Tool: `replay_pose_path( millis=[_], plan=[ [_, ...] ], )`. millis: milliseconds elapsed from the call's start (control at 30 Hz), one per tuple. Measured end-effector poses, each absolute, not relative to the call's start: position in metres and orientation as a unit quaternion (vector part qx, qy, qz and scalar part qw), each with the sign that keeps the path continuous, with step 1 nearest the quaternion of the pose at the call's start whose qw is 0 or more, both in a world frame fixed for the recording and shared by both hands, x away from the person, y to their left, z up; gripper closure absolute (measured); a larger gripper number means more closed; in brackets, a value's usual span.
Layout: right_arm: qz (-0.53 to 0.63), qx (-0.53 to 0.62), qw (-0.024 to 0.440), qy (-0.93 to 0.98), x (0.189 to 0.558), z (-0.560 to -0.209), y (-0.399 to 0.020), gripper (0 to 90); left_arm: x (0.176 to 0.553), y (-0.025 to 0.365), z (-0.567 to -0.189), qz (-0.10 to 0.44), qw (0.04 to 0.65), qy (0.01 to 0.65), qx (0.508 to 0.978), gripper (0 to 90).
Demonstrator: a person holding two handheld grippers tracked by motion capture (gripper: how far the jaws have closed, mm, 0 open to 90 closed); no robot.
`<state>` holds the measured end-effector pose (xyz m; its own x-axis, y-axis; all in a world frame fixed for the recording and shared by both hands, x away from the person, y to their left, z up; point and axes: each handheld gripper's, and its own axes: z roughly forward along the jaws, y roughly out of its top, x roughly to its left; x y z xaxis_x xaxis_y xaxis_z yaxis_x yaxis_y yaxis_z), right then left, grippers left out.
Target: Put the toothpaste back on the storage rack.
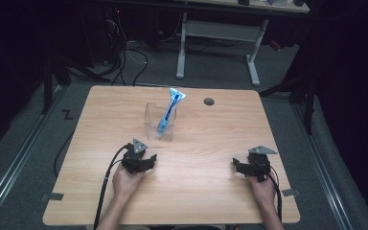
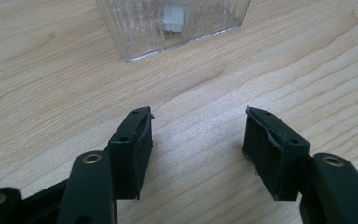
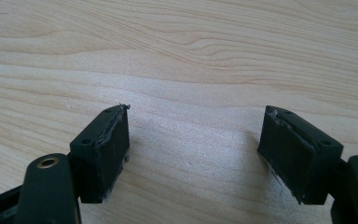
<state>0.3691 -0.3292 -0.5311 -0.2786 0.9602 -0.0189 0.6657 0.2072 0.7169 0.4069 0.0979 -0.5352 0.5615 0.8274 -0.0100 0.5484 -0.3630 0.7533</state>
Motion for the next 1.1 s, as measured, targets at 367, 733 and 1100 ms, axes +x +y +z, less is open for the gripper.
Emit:
replay_pose_path(
  millis=[367, 733, 1100],
  plan=[
    [0.306, 0.551, 0.241, 0.738, 0.3690, -0.5311, -0.3290, 24.1, 0.4075, 0.0980, -0.5354, 0.189, 0.367, 0.430, 0.803, 37.8],
    [0.306, 0.551, 0.241, 0.738, 0.3691, -0.5311, -0.3288, 24.1, 0.4073, 0.0981, -0.5355, 0.188, 0.366, 0.431, 0.803, 35.7],
    [0.306, 0.551, 0.241, 0.738, 0.3696, -0.5311, -0.3286, 24.2, 0.4072, 0.0981, -0.5356, 0.188, 0.366, 0.431, 0.803, 35.6]
  ],
)
